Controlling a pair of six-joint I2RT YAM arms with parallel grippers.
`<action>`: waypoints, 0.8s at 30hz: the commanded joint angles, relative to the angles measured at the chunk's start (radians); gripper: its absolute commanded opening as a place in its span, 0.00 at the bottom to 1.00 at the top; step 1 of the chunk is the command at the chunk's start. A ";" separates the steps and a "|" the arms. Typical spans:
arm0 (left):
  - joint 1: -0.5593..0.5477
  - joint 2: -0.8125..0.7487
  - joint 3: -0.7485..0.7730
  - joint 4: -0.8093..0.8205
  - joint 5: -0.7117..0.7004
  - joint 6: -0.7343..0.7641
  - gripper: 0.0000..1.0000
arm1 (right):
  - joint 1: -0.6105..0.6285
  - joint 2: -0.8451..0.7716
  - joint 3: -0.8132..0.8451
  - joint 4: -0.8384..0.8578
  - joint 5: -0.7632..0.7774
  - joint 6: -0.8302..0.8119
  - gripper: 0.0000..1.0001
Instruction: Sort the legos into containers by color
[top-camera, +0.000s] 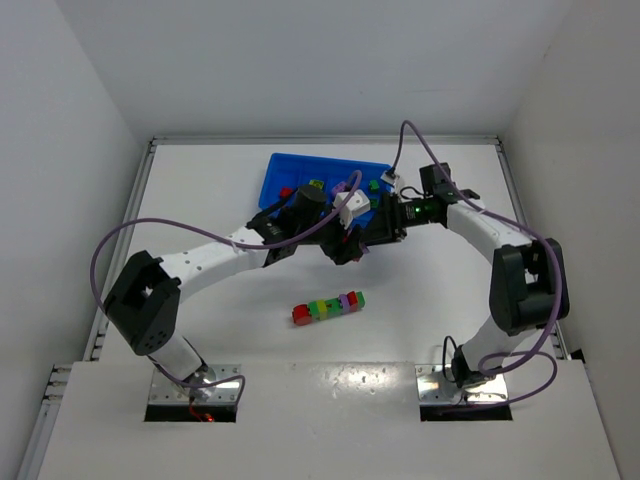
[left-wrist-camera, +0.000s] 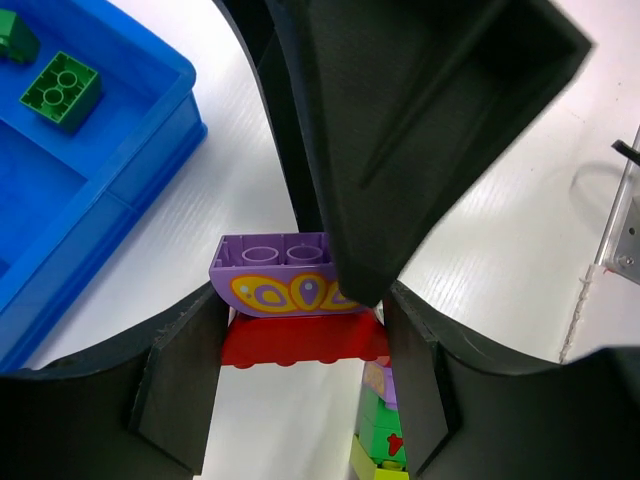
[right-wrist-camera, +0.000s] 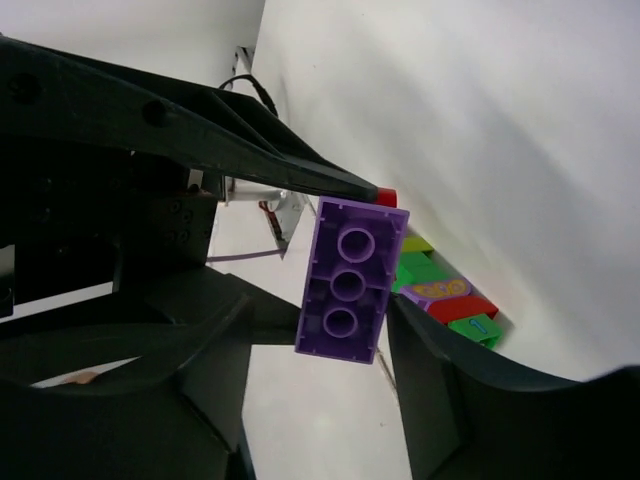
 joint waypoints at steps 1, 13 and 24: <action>-0.012 -0.008 0.041 0.040 -0.002 0.011 0.17 | 0.006 0.000 0.025 0.063 -0.113 0.028 0.53; -0.012 -0.008 0.041 0.059 -0.011 0.011 0.17 | 0.025 0.019 0.014 0.063 -0.133 0.028 0.39; -0.012 -0.027 0.030 0.059 -0.020 0.011 0.18 | 0.055 0.019 0.023 0.072 -0.133 0.028 0.00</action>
